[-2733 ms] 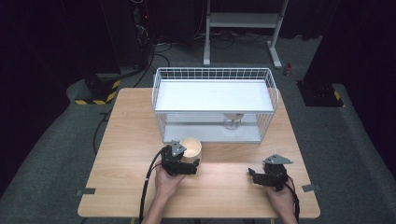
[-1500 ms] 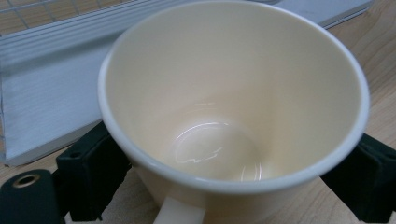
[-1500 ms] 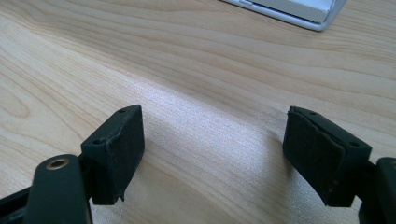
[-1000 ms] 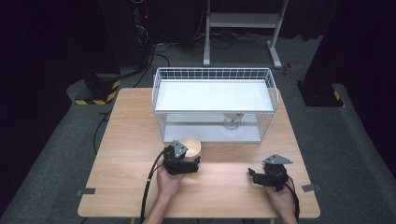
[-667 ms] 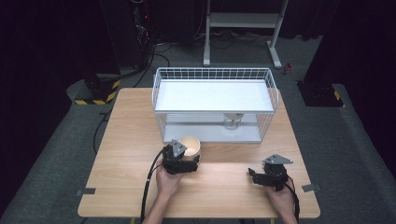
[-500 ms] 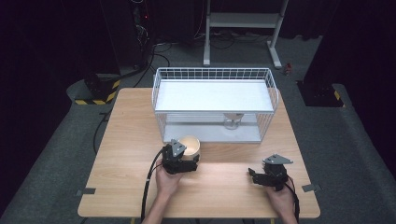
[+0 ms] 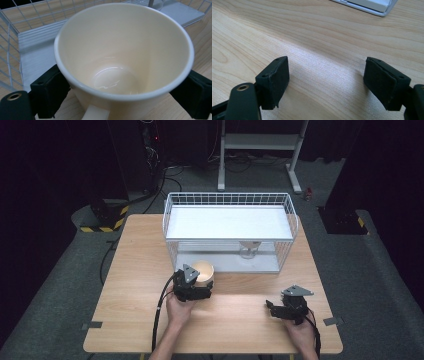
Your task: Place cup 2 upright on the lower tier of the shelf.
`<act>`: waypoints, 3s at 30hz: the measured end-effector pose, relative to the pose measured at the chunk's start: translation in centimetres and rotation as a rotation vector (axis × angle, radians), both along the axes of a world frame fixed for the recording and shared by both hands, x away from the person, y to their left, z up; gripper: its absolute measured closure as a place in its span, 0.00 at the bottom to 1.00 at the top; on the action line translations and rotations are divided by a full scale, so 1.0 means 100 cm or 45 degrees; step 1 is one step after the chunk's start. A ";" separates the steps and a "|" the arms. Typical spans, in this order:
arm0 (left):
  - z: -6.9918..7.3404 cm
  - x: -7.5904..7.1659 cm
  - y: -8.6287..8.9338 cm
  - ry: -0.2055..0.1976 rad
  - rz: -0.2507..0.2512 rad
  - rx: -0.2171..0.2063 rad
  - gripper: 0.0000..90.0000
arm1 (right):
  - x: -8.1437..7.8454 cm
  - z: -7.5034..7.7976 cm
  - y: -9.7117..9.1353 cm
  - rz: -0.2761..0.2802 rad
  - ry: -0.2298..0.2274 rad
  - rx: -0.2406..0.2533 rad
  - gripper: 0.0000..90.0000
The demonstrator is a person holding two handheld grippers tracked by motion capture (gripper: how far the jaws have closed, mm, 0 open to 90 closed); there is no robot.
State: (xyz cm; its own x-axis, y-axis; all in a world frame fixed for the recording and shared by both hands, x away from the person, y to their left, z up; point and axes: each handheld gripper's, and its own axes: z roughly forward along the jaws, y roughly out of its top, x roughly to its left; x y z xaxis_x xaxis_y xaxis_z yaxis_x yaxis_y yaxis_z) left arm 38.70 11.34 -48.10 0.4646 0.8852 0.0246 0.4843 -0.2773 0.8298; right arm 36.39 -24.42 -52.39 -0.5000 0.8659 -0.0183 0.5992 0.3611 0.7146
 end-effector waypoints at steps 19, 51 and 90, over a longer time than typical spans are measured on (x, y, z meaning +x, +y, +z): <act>0.004 0.024 0.001 0.024 0.043 -0.015 0.11 | 0.000 0.000 0.000 0.000 -0.001 -0.001 0.23; 0.001 0.056 -0.008 0.043 0.087 0.001 0.11 | 0.000 0.000 0.000 0.001 -0.002 -0.001 0.23; 0.002 0.049 0.002 0.038 0.072 0.013 0.12 | 0.000 0.000 0.000 0.002 -0.004 -0.001 0.23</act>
State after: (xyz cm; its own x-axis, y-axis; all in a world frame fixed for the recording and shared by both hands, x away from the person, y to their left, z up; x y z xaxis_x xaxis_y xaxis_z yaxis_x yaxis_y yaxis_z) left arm 43.60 11.49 -47.87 0.4144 0.9099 0.0206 0.5239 -0.2570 0.8121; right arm 36.40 -24.42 -52.40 -0.5010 0.8652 -0.0207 0.5966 0.3627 0.7159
